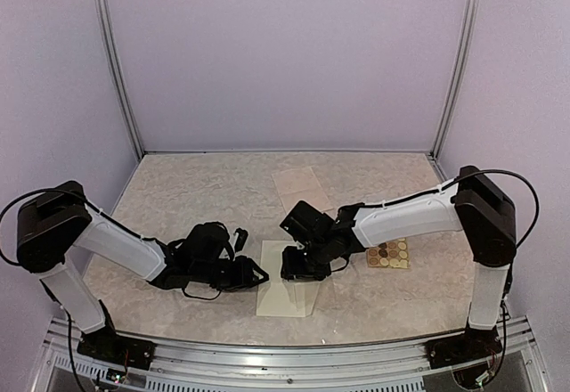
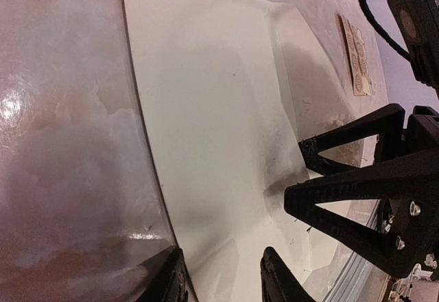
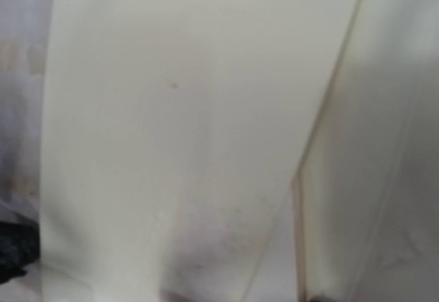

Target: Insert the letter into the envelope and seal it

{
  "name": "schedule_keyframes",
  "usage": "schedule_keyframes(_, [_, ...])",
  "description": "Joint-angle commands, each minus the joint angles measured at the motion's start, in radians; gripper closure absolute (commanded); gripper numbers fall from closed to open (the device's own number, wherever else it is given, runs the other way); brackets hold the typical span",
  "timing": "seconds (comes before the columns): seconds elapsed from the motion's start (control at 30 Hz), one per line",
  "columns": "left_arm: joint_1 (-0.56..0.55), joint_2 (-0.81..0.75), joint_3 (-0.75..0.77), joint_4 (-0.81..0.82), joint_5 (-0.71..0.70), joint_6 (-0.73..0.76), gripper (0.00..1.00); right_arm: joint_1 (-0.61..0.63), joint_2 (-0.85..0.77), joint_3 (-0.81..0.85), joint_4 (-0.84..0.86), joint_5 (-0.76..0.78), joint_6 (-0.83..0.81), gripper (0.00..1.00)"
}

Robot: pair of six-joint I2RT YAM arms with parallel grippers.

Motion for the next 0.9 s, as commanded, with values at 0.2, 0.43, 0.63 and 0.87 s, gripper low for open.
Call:
schedule_keyframes(0.2, [-0.02, 0.03, -0.008, -0.013, 0.011, -0.009, 0.66, 0.028, 0.055, 0.042, 0.008, -0.034, -0.005, 0.5])
schedule_keyframes(0.43, [-0.027, 0.033, -0.002, -0.013, 0.013, -0.013, 0.67, 0.031, 0.066, 0.061, 0.01, -0.043, -0.007, 0.51])
schedule_keyframes(0.63, [-0.035, 0.026, -0.004, -0.013, 0.005, -0.023, 0.68, 0.033, 0.053, 0.04, 0.039, -0.06, 0.004, 0.5])
schedule_keyframes(0.87, [-0.041, -0.019, -0.021, -0.025, -0.015, -0.036, 0.67, 0.03, -0.031, -0.032, 0.089, -0.046, 0.036, 0.48])
